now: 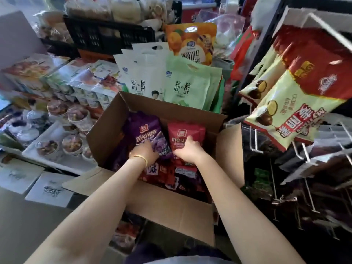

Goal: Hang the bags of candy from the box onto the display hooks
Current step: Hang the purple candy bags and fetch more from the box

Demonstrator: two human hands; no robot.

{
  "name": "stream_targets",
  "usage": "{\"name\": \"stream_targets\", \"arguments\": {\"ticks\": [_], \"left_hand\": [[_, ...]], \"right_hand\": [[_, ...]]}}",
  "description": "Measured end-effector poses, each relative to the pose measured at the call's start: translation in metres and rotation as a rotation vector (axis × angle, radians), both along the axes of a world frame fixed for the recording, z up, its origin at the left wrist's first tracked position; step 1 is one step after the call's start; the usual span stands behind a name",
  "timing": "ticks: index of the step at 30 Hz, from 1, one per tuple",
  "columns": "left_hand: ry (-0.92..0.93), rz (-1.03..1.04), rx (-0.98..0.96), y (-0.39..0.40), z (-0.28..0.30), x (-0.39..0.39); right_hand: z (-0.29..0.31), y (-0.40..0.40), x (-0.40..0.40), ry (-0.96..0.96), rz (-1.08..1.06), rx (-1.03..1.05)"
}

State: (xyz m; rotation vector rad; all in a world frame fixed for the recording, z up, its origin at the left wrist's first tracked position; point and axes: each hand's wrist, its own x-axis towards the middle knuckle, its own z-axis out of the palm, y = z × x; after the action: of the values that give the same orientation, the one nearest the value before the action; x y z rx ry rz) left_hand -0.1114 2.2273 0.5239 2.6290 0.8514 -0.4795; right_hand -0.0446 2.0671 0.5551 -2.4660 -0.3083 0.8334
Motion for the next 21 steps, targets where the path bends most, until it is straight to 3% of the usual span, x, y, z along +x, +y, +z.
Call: {"name": "stream_targets", "arguments": {"ticks": [4,11,17,21], "left_hand": [[-0.091,0.188,-0.143,0.042,-0.028,0.008],[-0.299,0.625,-0.701,0.093,-0.061,0.02],[-0.366,0.688,-0.952,0.106,-0.078,0.029],[-0.376,0.601,-1.012,0.11,-0.079,0.028]], "right_hand": [[-0.027,0.033,0.008,0.066,-0.04,-0.048],[-0.061,0.092,0.007,0.054,-0.191,0.08],[-0.074,0.111,-0.004,-0.015,-0.287,0.209],[-0.081,0.109,-0.003,0.001,-0.395,0.281]]}}
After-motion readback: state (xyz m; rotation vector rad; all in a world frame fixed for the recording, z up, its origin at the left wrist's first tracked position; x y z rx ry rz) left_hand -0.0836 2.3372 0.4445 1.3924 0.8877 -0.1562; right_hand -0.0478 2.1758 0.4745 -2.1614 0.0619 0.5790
